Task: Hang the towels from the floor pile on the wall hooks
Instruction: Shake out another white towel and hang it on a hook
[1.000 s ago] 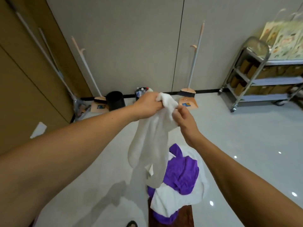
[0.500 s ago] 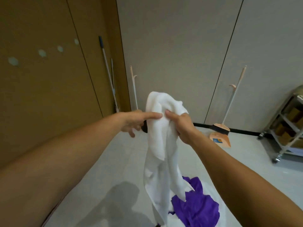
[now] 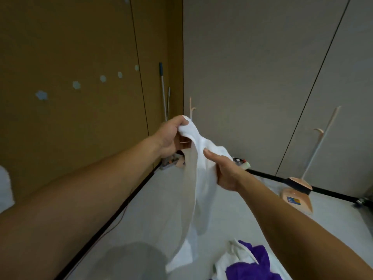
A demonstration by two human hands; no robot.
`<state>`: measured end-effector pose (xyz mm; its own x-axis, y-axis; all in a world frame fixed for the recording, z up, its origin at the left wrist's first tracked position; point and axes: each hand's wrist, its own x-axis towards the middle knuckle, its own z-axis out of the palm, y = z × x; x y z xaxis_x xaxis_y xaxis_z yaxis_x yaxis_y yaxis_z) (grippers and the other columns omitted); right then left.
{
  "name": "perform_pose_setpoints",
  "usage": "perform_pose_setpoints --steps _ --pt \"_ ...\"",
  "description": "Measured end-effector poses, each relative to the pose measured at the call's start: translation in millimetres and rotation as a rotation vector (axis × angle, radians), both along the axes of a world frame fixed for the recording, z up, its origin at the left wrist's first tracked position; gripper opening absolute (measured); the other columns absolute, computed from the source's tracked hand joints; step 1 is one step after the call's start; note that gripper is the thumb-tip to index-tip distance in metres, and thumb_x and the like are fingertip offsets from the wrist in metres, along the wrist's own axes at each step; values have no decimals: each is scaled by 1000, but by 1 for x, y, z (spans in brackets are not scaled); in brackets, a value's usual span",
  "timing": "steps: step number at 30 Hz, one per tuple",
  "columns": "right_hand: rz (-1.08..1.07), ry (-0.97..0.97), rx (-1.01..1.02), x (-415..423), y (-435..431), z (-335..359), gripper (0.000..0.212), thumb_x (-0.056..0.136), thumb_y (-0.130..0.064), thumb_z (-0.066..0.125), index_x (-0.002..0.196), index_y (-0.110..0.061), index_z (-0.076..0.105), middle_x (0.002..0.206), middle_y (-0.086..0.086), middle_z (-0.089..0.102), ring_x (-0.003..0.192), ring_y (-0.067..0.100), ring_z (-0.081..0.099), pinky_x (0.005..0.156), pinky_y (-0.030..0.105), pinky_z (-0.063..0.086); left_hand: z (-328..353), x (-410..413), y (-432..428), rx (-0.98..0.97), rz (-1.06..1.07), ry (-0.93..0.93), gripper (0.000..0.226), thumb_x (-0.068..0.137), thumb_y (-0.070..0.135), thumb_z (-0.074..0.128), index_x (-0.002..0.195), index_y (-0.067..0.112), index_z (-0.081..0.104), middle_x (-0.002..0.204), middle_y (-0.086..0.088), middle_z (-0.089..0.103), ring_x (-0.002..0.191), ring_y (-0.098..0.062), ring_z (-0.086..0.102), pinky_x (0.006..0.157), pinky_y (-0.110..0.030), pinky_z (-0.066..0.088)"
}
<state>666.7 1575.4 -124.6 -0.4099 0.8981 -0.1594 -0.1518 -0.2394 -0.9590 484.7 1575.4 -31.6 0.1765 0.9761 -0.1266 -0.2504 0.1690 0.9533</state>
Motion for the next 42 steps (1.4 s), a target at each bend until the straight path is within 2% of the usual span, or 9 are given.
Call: perform_pose_setpoints --steps 4,10,15,19,22,27,33,37,42 --pt "78 -197 47 -40 4 9 74 58 -34 91 123 -14 61 113 14 70 105 34 67 95 52 51 -6 -24 4 -29 6 3 29 92 23 54 113 4 55 95 -14 58 85 -25 58 81 -37 49" --pt "-297 -167 -100 -99 28 18 48 71 -27 82 112 -9 64 94 11 75 83 27 73 73 40 59 -43 -77 3 143 150 524 36 83 38 70 111 17 61 108 -6 63 91 -16 60 69 -30 51" --pt "-215 -186 -218 -136 31 38 52 76 -28 78 120 -12 56 100 16 71 84 34 70 51 38 56 -66 -111 -8 -68 -230 726 52 75 42 75 120 23 59 113 0 67 107 -21 62 96 -45 49" --pt "-182 -165 -145 -147 30 39 53 73 -46 75 117 -18 65 100 9 75 94 29 71 78 43 57 -58 -121 3 -42 -14 480 41 87 27 64 124 14 52 111 -8 65 102 -26 63 92 -45 52" --pt "-121 -148 -158 -151 24 26 52 76 -54 68 118 -24 64 107 4 74 102 27 69 79 42 54 -45 -132 14 -58 76 325 29 90 22 58 116 19 49 104 -7 61 95 -24 61 83 -37 52" --pt "-257 -80 -171 -161 20 22 27 83 -31 67 107 -20 63 95 5 74 90 28 69 55 34 55 -36 -148 18 -110 -3 386 24 89 15 60 109 19 46 104 -9 62 92 -24 63 68 -32 52" --pt "-331 153 -190 -155 26 29 33 86 -33 61 110 -11 65 108 15 71 95 33 69 68 41 55 -37 -188 23 -193 63 614 47 82 12 59 125 4 42 104 -15 61 87 -27 64 57 -32 52" --pt "-241 351 -165 -143 32 31 27 88 -24 60 105 -3 69 103 18 72 88 33 72 70 44 58 -44 -223 29 -122 287 680 30 81 12 57 108 -2 56 94 -18 64 85 -35 65 73 -40 56" --pt "-75 88 -173 -131 39 31 29 87 -25 61 101 -5 76 113 17 70 99 32 69 84 45 54 -45 -264 36 -21 510 683 28 90 21 53 103 -1 63 95 -17 65 86 -34 65 69 -36 53"
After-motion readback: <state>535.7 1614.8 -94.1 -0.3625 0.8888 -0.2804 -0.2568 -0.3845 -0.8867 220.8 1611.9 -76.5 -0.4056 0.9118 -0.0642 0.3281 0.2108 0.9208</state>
